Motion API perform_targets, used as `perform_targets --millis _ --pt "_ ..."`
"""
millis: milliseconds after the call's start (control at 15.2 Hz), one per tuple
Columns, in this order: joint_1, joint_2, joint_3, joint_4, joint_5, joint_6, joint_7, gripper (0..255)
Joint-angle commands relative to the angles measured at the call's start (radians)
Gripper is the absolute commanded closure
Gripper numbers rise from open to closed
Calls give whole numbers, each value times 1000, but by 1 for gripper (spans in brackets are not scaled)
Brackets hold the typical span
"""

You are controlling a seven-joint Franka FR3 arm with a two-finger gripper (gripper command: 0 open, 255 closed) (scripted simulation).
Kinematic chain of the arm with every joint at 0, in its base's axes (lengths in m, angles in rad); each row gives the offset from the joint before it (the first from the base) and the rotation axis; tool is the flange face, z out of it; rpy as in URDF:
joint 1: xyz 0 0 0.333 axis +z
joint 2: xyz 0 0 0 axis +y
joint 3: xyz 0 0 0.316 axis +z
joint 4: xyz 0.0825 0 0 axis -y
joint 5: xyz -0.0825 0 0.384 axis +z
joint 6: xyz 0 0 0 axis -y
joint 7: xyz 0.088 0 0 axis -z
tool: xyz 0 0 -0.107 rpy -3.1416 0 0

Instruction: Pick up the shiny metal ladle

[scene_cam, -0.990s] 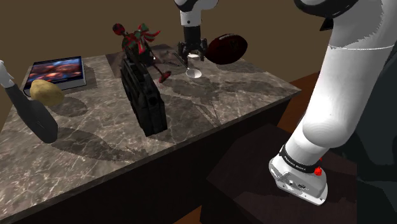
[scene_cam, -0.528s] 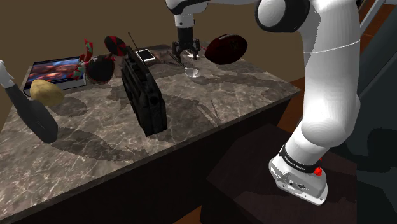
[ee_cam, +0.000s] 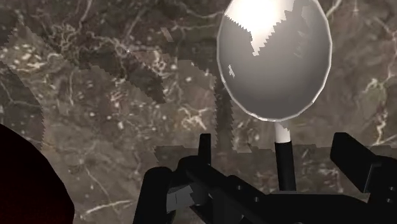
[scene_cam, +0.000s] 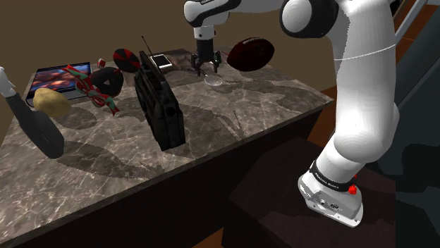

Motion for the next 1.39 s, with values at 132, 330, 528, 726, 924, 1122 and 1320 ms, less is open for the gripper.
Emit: perform_targets --millis 132,330,528,726,924,1122,1320 --pt "0 0 0 -4 0 5 0 255" --pt "0 0 0 -4 0 5 0 255" --pt "0 0 0 -4 0 5 0 255" --pt "-1 -4 0 15 0 -19 1 255" --pt "-1 -10 -1 47 -1 -56 2 255" --pt "-2 -13 -1 81 -2 -94 4 255" --pt "-3 -15 -1 120 -2 -134 6 255"
